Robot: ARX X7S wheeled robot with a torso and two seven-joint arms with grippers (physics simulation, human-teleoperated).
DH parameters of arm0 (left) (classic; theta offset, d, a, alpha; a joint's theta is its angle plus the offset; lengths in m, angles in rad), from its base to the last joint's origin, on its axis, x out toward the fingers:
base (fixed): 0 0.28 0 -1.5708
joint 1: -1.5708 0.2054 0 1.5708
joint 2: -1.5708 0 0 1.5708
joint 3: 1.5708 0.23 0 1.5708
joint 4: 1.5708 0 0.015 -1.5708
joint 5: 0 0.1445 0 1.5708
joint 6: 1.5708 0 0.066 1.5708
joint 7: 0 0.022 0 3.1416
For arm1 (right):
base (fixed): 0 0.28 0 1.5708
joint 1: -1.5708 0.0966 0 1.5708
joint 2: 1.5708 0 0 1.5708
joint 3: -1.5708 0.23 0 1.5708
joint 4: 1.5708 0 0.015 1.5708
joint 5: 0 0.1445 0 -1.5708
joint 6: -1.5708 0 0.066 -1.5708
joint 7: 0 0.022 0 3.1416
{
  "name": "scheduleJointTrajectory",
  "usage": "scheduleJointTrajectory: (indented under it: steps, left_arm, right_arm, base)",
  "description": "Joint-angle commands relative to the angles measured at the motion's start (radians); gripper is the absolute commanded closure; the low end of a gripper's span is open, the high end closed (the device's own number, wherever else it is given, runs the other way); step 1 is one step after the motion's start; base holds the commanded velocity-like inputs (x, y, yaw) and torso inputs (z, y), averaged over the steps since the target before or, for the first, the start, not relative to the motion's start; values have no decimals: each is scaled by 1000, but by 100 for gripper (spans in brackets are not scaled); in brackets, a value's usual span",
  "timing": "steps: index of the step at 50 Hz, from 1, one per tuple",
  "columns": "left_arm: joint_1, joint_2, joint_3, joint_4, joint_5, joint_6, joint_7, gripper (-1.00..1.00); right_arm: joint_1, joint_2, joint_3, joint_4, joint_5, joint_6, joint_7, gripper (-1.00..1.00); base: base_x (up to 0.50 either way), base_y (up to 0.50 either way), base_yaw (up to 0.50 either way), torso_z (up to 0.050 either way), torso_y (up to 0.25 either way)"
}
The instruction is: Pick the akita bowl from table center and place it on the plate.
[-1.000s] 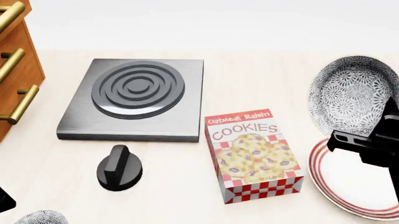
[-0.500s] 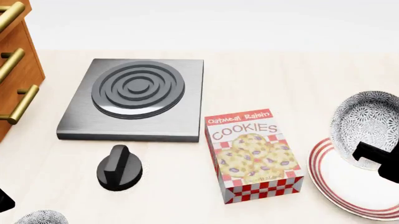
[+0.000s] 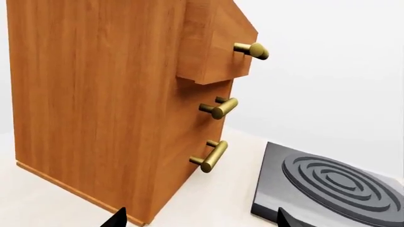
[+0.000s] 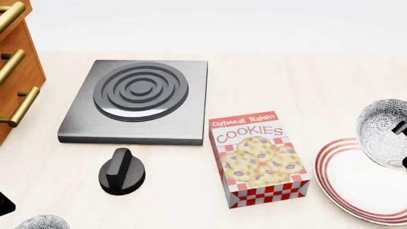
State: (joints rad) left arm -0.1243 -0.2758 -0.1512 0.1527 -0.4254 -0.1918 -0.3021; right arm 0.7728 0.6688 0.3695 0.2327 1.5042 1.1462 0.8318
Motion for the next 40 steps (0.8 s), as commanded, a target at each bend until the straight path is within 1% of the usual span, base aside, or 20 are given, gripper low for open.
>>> scheduleJointTrajectory:
  steps: [1, 8, 12, 17, 18, 20, 22, 25, 29, 35, 37, 40]
  left_arm:
    - [0, 2, -5, -8, -10, 19, 4, -100]
    - [4, 1, 1, 2, -9, 25, 6, -100]
    - [8, -1, 4, 4, -5, 33, 7, -100]
    - [22, -6, 6, 8, 4, 66, 24, -100]
    - [31, -15, 17, 13, 10, 76, 44, -100]
    - [41, -15, 19, 25, 19, 83, 39, -100]
    - [36, -10, 1, 23, -21, 63, 36, -100]
    - [32, -14, -7, 22, -28, 53, 28, -100]
    - [37, -16, 0, 22, -13, 66, 28, -100]
    - [38, -19, 4, 32, -20, 60, 29, -100]
    - [27, -20, 2, 22, -20, 37, 10, -100]
    - [25, -19, 0, 20, -21, 31, 3, -100]
  right_arm:
    - [144, 6, 12, 217, 85, 23, 138, 100]
    - [223, 8, -45, 308, 88, 72, 167, 100]
    - [271, 3, -84, 352, 60, 74, 126, 100]
    - [291, -13, -124, 382, 22, 63, 60, 100]
    - [294, -14, -131, 387, 14, 60, 50, 100]
    - [300, -18, -146, 402, -3, 51, 26, 100]
    - [307, -18, -157, 414, -18, 43, 8, 100]
    - [323, -15, -168, 437, -36, 28, -14, 100]
    - [320, -12, -168, 436, -43, 16, -20, 100]
    - [314, -8, -164, 436, -48, 0, -23, 100]
    - [314, -6, -163, 438, -47, -1, -24, 100]
    - [308, -7, -161, 434, -44, -2, -22, 100]
  base:
    - [0, 0, 0, 0, 0]
    - [0, 0, 0, 0, 0]
    - [0, 0, 0, 0, 0]
    - [0, 0, 0, 0, 2]
    - [0, 0, 0, 0, -180]
    - [0, 0, 0, 0, -250]
    - [0, 0, 0, 0, -250]
    - [0, 0, 0, 0, 0]
    - [0, 0, 0, 0, 0]
    - [0, 0, 0, 1, -234]
    - [0, 0, 0, 1, -250]
    - [0, 0, 0, 0, -6]
